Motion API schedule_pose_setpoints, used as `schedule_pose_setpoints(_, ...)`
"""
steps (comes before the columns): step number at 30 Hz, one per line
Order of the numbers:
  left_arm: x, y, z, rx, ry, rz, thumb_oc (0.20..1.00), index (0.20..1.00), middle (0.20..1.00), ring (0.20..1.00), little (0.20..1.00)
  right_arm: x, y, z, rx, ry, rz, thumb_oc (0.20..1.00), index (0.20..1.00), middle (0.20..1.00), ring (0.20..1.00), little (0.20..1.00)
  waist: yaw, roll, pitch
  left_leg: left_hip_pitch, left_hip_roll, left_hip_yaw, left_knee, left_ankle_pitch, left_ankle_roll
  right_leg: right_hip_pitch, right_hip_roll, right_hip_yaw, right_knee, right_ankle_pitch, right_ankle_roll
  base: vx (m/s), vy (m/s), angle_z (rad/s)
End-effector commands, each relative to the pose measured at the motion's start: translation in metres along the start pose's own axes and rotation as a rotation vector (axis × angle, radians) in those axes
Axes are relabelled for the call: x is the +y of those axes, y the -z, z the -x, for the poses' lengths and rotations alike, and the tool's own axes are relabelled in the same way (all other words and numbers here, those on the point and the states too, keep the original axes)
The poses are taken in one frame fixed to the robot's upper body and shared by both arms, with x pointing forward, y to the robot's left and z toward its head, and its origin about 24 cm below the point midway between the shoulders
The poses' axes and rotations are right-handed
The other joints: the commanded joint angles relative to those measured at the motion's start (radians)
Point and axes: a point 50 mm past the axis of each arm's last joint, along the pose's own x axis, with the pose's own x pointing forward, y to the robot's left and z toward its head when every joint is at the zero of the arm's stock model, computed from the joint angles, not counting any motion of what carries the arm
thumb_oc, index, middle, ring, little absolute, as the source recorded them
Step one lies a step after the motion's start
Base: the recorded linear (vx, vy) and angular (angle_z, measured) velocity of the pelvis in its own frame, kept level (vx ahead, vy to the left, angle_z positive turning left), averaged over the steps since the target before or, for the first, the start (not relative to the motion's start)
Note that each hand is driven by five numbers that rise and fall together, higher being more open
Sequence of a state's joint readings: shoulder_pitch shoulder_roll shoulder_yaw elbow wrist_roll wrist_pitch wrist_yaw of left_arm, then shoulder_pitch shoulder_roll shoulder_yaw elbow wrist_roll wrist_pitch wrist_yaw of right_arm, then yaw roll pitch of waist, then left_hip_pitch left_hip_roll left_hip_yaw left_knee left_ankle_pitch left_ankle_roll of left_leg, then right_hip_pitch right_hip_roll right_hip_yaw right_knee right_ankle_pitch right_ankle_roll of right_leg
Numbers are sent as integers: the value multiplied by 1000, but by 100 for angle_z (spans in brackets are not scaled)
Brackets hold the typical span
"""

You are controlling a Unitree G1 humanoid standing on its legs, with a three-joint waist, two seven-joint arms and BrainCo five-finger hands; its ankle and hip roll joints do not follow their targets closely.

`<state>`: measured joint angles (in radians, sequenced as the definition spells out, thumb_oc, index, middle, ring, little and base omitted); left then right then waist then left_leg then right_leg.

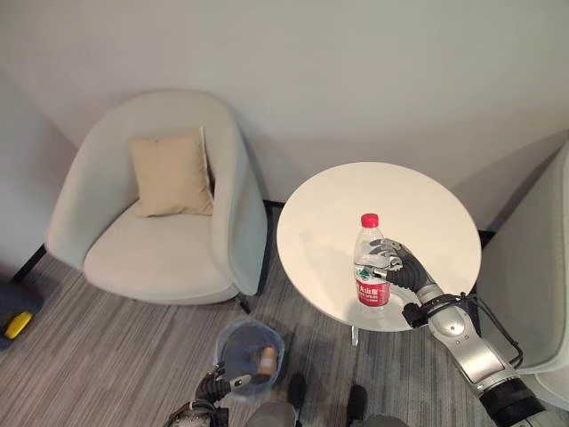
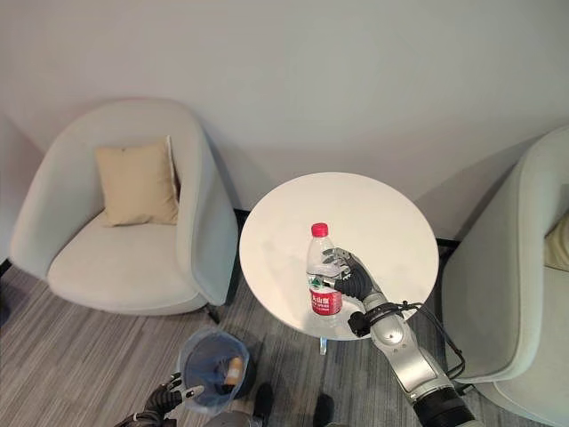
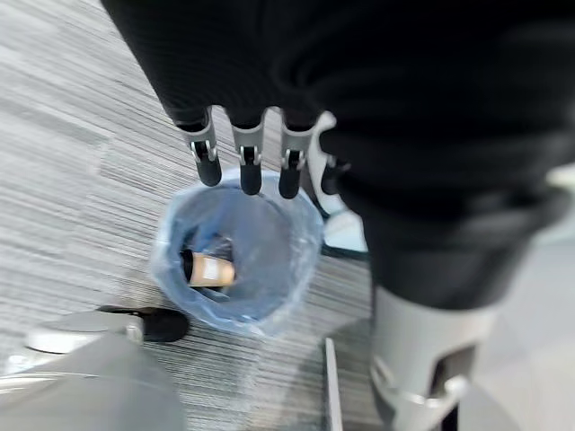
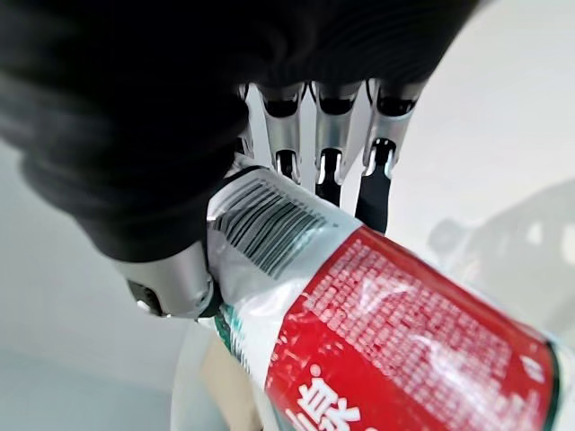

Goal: Gather garbage on tea table into small bin, then transfer packed bag to large trash can.

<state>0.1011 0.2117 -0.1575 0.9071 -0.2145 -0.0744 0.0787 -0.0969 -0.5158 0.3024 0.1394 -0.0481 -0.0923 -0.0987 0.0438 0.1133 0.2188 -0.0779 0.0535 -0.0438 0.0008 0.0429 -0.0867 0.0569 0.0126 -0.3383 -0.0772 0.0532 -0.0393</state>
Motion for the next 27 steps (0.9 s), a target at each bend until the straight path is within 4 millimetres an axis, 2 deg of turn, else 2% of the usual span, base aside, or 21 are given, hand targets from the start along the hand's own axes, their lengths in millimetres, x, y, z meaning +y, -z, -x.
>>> schedule_pose_setpoints(1,10,-20,-3,-87,-15,-81,1000,1000,1000,1000,1000,-12,-35,-9,-188,82,-40,200,200,200,200,200,-16,-93,-22,-27,-8,140,120,-45,7,34,-83,47,11,-169,80,-139,80,76)
schedule_pose_setpoints(4,11,-19,-3,-84,-16,-98,1000,1000,1000,1000,1000,-17,-31,-8,-167,110,-24,200,200,200,200,200,-36,-84,-35,24,15,224,95,-72,11,26,-98,1,11,-162,87,-20,101,60)
schedule_pose_setpoints(5,10,-19,-2,-82,-14,-108,1000,1000,1000,1000,1000,-17,-29,-7,-156,113,-21,200,200,200,200,200,-40,-80,-40,39,16,232,82,-73,13,27,-100,-8,9,-159,90,43,148,98)
schedule_pose_setpoints(11,12,-14,-2,-63,-22,-115,1000,1000,1000,1000,1000,-17,-29,-13,-149,113,-26,200,200,200,200,200,-34,-78,-52,66,-7,220,50,-92,29,34,-121,-12,18,-151,106,82,173,41)
schedule_pose_setpoints(15,20,-11,-1,-52,-50,-104,1000,1000,1000,1000,1000,-10,-34,-17,-160,96,-46,200,200,200,200,200,-10,-96,-43,56,-34,204,69,-121,60,21,-155,8,70,-159,124,68,214,16)
schedule_pose_setpoints(17,25,-13,-1,-55,-66,-92,1000,1000,1000,1000,1000,-6,-34,-17,-161,81,-46,200,200,200,200,200,1,-101,-36,49,-47,195,76,-132,78,-12,-173,20,134,-169,134,19,181,-6)
schedule_pose_setpoints(19,28,-16,-1,-65,-74,-89,1000,1000,1000,1000,1000,-5,-35,-17,-164,78,-46,200,200,200,200,200,2,-105,-30,43,-54,185,81,-136,85,-35,-178,40,173,-173,135,5,98,-6)
schedule_pose_setpoints(20,31,-22,-3,-78,-83,-91,1000,1000,1000,1000,1000,-4,-37,-17,-170,75,-47,200,200,200,200,200,-5,-112,-16,36,-64,163,91,-141,92,-68,-169,90,216,-174,136,-1,101,15)
schedule_pose_setpoints(21,33,-35,-5,-121,-93,-91,1000,1000,1000,1000,1000,-6,-38,-18,-176,82,-45,200,200,200,200,200,-21,-116,-4,22,-85,130,103,-146,104,-126,-125,213,263,-177,147,17,117,48)
schedule_pose_setpoints(24,35,-36,-5,-123,-96,-93,1000,1000,1000,1000,1000,-7,-40,-19,-181,83,-39,200,200,200,200,200,-18,-117,-9,19,-93,117,98,-145,111,-153,-106,241,254,-160,138,44,40,70)
schedule_pose_setpoints(27,35,-37,-6,-122,-95,-87,1000,1000,1000,1000,1000,-3,-36,-17,-164,63,-39,200,200,200,200,200,-27,-120,12,36,-115,70,88,-145,117,-232,-70,262,247,-128,137,74,0,-3)
